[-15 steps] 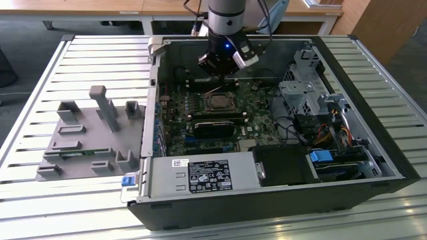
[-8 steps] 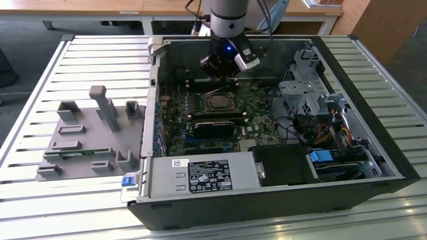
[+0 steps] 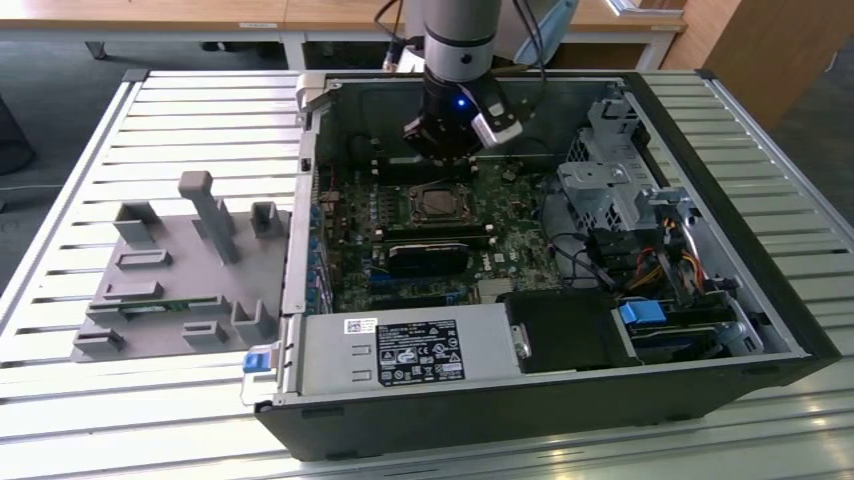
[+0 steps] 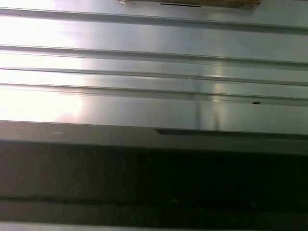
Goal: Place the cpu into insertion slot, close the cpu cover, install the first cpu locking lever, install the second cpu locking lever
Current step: 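Install the first cpu locking lever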
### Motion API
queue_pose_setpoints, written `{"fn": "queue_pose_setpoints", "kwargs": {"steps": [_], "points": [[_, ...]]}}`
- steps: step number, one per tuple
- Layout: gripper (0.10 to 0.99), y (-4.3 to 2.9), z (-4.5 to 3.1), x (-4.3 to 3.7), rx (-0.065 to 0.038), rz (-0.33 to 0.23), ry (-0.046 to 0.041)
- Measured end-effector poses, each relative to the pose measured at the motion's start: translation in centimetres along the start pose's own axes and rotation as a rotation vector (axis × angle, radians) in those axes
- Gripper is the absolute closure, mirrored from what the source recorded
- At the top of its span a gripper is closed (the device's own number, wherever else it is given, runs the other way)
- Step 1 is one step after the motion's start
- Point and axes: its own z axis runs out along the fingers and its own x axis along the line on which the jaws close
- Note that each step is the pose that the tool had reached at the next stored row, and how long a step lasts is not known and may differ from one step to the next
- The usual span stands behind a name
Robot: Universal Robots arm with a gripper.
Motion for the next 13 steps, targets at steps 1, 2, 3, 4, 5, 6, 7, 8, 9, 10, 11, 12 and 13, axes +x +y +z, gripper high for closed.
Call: {"fn": "queue_pose_setpoints", "kwargs": {"steps": [1, 2, 3, 4, 5, 6, 7, 8, 9, 10, 11, 12, 13], "points": [[0.980, -0.01, 0.09, -0.02, 0.002, 0.000, 0.0006], [0.980, -0.01, 0.17, -0.04, 0.003, 0.000, 0.0013], [0.980, -0.02, 0.24, -0.06, 0.004, 0.000, 0.0020], [0.980, -0.02, 0.31, -0.08, 0.006, 0.000, 0.0029], [0.980, -0.02, 0.37, -0.11, 0.007, 0.000, 0.0040], [0.980, -0.03, 0.46, -0.15, 0.011, 0.000, 0.0053], [0.980, -0.04, 0.69, -0.23, 0.026, 0.000, 0.0086], [0.980, -0.04, 0.78, -0.26, 0.030, 0.000, 0.0101], [0.980, -0.04, 0.82, -0.28, 0.032, 0.000, 0.0108], [0.980, -0.04, 0.86, -0.29, 0.034, 0.000, 0.0116], [0.980, -0.04, 0.89, -0.31, 0.036, 0.000, 0.0125], [0.980, -0.05, 0.93, -0.33, 0.038, 0.000, 0.0135], [0.980, -0.05, 0.97, -0.35, 0.040, 0.000, 0.0142]]}}
